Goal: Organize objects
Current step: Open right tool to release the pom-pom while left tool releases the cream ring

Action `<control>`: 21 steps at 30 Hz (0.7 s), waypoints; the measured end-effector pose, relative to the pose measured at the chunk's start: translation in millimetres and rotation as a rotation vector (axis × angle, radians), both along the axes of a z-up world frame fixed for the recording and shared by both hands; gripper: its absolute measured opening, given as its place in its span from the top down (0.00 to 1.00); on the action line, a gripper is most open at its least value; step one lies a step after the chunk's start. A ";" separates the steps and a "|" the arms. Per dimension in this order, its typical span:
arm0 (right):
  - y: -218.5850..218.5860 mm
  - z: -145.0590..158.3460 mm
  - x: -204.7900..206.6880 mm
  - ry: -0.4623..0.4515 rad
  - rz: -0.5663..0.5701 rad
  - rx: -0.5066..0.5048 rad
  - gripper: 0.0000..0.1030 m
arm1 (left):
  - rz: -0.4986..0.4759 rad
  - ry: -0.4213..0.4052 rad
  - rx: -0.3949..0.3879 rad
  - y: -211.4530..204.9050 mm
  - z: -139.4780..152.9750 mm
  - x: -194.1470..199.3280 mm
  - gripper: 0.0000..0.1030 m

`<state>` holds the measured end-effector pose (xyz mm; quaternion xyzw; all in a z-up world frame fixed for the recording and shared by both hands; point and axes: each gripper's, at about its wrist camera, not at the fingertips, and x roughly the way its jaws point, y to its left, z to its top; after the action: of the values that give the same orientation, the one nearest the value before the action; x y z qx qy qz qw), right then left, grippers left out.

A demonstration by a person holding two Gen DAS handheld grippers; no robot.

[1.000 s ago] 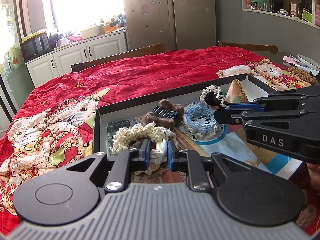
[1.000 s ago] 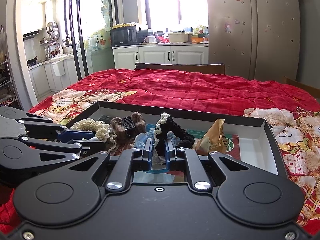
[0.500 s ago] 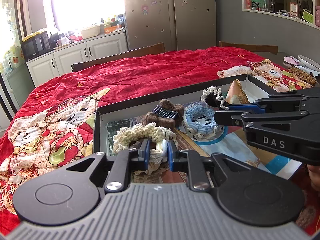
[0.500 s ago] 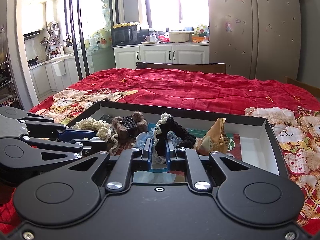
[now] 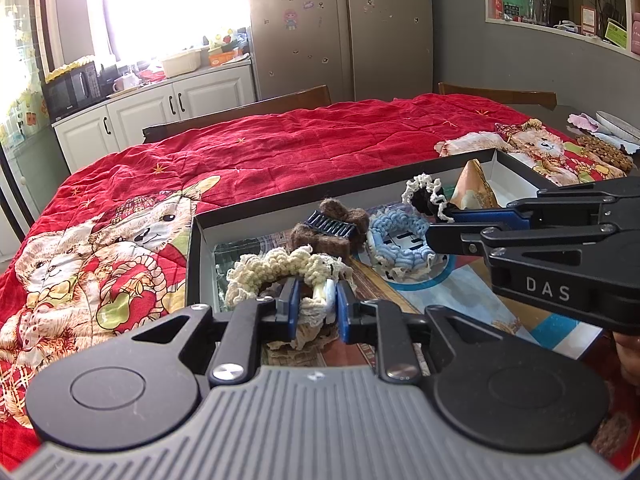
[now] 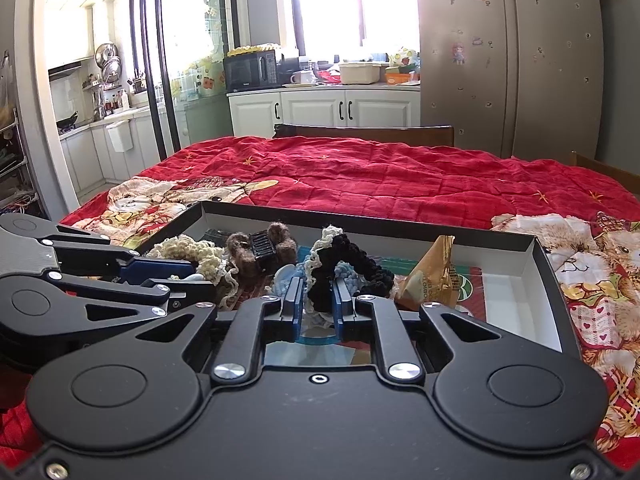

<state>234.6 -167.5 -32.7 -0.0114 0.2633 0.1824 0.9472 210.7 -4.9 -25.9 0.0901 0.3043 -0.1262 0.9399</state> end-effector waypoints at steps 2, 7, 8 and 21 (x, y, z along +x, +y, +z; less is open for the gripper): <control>0.2 0.1 0.0 0.000 0.003 0.000 0.84 | 0.000 0.000 -0.001 0.1 0.1 0.0 0.72; 0.9 0.1 -0.5 0.001 0.002 -0.001 0.83 | -0.001 -0.008 -0.002 0.0 0.1 -1.4 0.66; 0.9 0.2 -0.5 0.001 0.002 0.000 0.83 | -0.002 -0.009 -0.004 0.1 0.3 -1.7 0.63; -0.4 3.3 -4.1 -0.020 -0.008 0.002 0.62 | 0.000 -0.038 -0.021 0.5 6.0 -6.5 0.45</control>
<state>230.5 -167.9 -29.4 -0.0112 0.2539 0.1789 0.9505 204.2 -4.3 -19.9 0.0825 0.2852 -0.1278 0.9463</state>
